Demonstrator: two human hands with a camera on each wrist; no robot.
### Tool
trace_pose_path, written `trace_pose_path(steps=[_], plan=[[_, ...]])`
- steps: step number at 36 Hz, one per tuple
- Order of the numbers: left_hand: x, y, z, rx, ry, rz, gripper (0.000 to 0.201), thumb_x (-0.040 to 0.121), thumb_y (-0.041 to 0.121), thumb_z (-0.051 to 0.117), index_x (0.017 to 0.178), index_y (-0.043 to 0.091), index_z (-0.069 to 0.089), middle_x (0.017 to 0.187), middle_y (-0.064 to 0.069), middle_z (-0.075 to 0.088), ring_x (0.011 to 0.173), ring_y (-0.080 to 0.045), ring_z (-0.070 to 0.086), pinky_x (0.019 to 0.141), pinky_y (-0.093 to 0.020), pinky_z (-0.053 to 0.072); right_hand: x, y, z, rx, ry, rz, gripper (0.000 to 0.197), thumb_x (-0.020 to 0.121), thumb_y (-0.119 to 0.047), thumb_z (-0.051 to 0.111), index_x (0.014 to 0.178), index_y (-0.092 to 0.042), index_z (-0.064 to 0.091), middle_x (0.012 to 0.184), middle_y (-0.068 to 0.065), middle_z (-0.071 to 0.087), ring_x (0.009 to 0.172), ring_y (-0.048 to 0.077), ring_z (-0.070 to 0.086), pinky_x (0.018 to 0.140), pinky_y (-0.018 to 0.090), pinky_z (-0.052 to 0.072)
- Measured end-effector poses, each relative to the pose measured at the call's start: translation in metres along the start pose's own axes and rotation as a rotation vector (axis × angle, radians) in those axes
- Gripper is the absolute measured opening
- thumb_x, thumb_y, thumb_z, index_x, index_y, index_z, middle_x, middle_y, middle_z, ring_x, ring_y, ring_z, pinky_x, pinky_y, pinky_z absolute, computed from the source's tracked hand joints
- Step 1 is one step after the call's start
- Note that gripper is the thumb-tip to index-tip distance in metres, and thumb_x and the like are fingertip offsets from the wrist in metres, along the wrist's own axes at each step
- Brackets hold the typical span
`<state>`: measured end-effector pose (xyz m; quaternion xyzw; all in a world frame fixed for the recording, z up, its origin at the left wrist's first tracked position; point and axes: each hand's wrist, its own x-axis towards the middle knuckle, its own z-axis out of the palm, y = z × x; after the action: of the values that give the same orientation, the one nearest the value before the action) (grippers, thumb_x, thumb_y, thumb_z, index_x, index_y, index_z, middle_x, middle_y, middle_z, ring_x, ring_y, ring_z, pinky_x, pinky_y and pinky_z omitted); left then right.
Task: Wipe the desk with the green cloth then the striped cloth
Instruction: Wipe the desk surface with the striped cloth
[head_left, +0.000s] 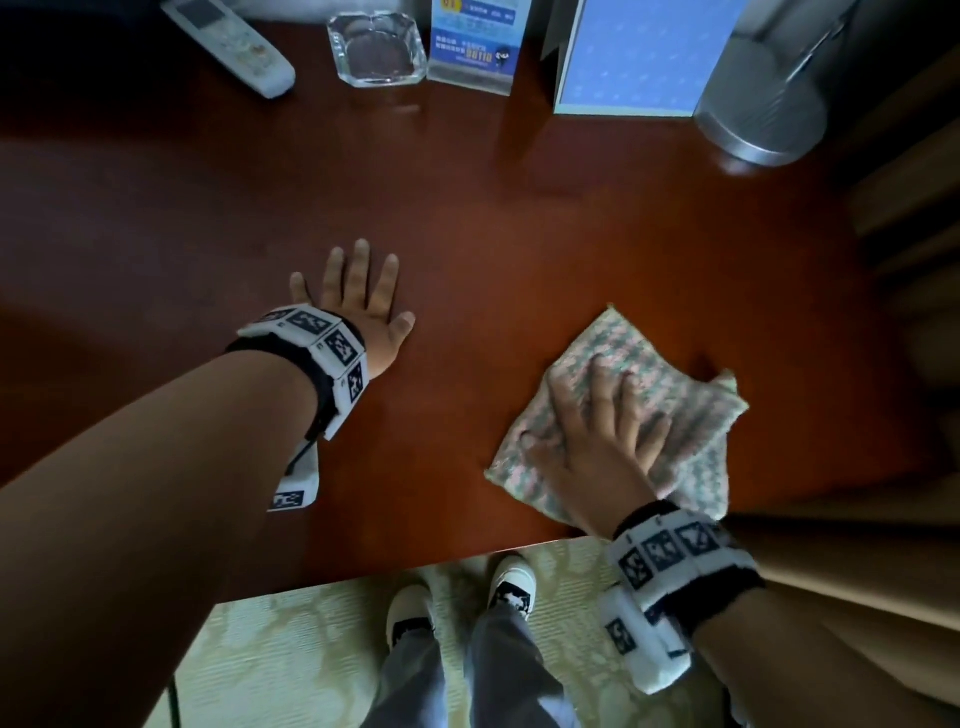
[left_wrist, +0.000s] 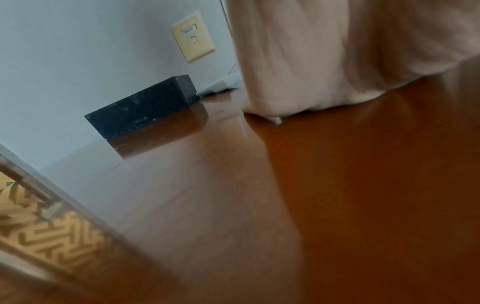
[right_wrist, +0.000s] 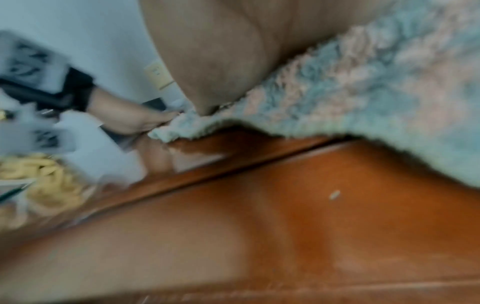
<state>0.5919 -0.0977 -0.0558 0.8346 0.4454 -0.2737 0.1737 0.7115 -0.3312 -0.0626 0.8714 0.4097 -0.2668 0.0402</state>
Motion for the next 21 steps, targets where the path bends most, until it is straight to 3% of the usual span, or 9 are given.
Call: trace_pose_path(steps=[2,5,8,13,17,21], plan=[[0.0,0.0,0.0,-0.004,0.007,0.001,0.061,0.098,0.051,0.007,0.143,0.031,-0.027,0.149,0.002,-0.038,0.14,-0.021,-0.03,0.113,-0.053,-0.012,-0.012,-0.022,0.007,-0.007,-0.057,-0.078,0.071,0.087,-0.07,0.022,0.143,-0.05,-0.017,0.145,-0.009,-0.044,0.131,0.024,-0.044,0.105,0.065,-0.02],[0.001,-0.002,0.002,-0.016,0.028,0.017,0.061,0.098,0.051,0.01,0.144,0.032,-0.025,0.15,0.002,-0.035,0.14,-0.021,-0.028,0.113,-0.053,-0.011,-0.026,-0.054,0.016,-0.047,-0.079,-0.201,0.075,0.078,-0.072,0.01,0.145,-0.048,-0.011,0.145,-0.008,-0.042,0.134,0.028,-0.041,0.102,0.068,-0.022],[0.002,-0.004,0.004,-0.032,0.042,0.025,0.061,0.098,0.053,0.011,0.146,0.033,-0.022,0.151,0.003,-0.033,0.141,-0.02,-0.027,0.113,-0.053,-0.012,-0.032,-0.074,0.028,-0.047,-0.066,-0.312,0.067,0.09,-0.069,0.023,0.147,-0.048,-0.007,0.15,-0.005,-0.038,0.132,0.025,-0.044,0.098,0.066,-0.028],[0.001,-0.004,0.003,-0.033,0.039,0.024,0.062,0.097,0.054,0.011,0.146,0.033,-0.021,0.152,0.004,-0.032,0.141,-0.02,-0.027,0.113,-0.052,-0.012,-0.035,-0.067,0.034,-0.022,-0.044,-0.39,0.064,0.091,-0.069,0.028,0.145,-0.052,-0.002,0.15,-0.011,-0.037,0.131,0.017,-0.045,0.099,0.061,-0.03],[-0.001,-0.002,0.001,-0.021,0.032,0.014,0.061,0.098,0.053,0.01,0.146,0.032,-0.021,0.152,0.003,-0.033,0.141,-0.02,-0.027,0.113,-0.052,-0.011,-0.036,-0.036,0.03,-0.051,-0.016,-0.347,0.065,0.09,-0.07,0.033,0.142,-0.058,-0.005,0.15,-0.018,-0.034,0.132,0.012,-0.044,0.101,0.058,-0.029],[-0.004,0.001,-0.002,-0.007,-0.011,-0.004,0.061,0.098,0.052,0.007,0.143,0.031,-0.027,0.149,0.002,-0.038,0.139,-0.02,-0.03,0.113,-0.052,-0.012,-0.033,0.011,0.02,-0.104,-0.027,-0.204,0.066,0.083,-0.076,0.017,0.135,-0.062,-0.02,0.143,-0.021,-0.044,0.132,0.016,-0.044,0.107,0.058,-0.022]])
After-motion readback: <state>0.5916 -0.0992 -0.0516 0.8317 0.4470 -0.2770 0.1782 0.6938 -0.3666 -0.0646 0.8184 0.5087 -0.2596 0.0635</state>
